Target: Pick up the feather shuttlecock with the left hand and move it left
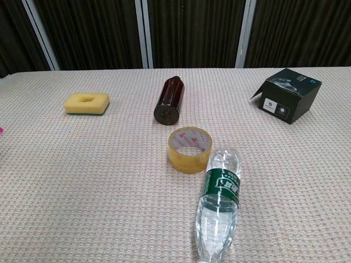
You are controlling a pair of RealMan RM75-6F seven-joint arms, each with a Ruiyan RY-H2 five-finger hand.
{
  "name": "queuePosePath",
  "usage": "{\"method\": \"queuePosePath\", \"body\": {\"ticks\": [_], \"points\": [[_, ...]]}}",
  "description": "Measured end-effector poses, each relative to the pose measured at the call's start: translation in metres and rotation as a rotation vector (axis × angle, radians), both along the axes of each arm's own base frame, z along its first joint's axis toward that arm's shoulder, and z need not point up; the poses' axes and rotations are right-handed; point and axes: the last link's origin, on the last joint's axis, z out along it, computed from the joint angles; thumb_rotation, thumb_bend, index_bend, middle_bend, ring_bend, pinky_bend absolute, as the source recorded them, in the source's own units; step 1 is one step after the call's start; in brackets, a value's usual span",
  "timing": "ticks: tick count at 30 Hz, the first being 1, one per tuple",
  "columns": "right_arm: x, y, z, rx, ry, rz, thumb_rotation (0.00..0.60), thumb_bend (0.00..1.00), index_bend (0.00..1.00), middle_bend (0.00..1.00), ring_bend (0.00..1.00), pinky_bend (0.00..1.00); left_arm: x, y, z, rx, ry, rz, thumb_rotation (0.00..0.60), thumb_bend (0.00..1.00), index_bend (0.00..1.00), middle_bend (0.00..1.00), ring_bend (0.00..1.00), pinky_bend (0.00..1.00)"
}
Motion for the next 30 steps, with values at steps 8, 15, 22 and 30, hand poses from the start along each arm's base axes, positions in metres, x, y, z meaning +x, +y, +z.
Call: {"method": "queuePosePath", "body": {"ticks": [8,15,22,30], "points": [[0.001,0.000,-0.009,0.013,0.013,-0.011,0.600,0.06,0.00,0.00,0.00,0.00,-0.015,-0.009,0.005,-0.035,-0.062,0.040,0.600,0.36,0.43,0.00,0.00,0.00],[0.000,0.001,-0.010,0.008,0.018,-0.024,0.600,0.07,0.00,0.00,0.00,0.00,-0.031,-0.007,-0.005,-0.126,-0.140,0.100,0.600,0.24,0.17,0.00,0.00,0.00],[-0.001,0.002,-0.010,0.000,0.025,-0.034,0.600,0.07,0.00,0.00,0.00,0.00,-0.038,-0.012,-0.001,-0.124,-0.169,0.095,0.600,0.24,0.15,0.00,0.00,0.00],[-0.001,0.004,-0.011,-0.003,0.030,-0.039,0.600,0.07,0.00,0.00,0.00,0.00,-0.050,-0.040,0.031,0.003,-0.164,0.063,0.600,0.24,0.14,0.00,0.00,0.00]]}}
